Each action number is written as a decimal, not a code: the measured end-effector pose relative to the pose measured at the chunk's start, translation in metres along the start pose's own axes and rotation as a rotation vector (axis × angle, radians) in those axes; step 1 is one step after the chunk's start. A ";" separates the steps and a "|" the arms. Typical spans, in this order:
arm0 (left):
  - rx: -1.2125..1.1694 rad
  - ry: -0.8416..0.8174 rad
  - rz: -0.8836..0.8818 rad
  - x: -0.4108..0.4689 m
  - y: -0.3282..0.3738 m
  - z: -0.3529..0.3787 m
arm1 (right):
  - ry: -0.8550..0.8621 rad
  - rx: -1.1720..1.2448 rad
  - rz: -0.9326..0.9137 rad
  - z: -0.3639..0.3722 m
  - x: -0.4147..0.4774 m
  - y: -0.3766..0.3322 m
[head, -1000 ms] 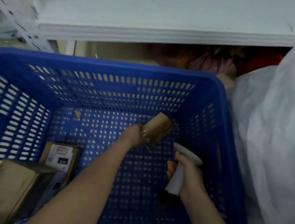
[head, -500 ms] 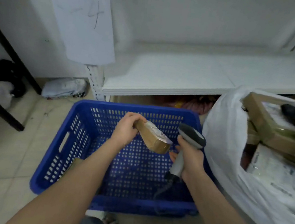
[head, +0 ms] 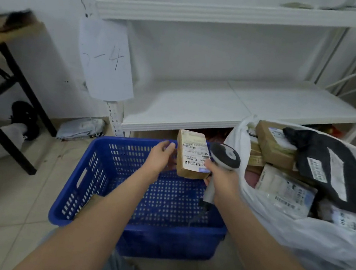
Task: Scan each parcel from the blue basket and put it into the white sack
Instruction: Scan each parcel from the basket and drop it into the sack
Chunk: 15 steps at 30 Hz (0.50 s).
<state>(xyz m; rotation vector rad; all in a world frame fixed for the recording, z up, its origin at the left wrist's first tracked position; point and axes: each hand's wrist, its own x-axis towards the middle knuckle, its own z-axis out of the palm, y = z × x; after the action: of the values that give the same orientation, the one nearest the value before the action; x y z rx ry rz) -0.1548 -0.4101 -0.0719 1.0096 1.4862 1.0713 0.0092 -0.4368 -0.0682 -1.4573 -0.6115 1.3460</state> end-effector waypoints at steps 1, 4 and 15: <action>-0.017 -0.100 -0.065 -0.007 0.003 0.001 | 0.036 -0.016 -0.041 -0.003 -0.002 -0.002; 0.032 -0.275 -0.117 -0.019 0.004 0.007 | 0.093 -0.085 -0.097 -0.016 -0.003 -0.004; -0.033 0.030 -0.028 -0.029 0.001 0.030 | -0.056 -0.205 -0.078 -0.066 -0.060 -0.009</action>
<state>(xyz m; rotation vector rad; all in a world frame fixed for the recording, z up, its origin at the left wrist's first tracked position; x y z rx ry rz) -0.1205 -0.4338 -0.0673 0.9512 1.4978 1.0916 0.0587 -0.5078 -0.0444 -1.5459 -0.8550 1.2959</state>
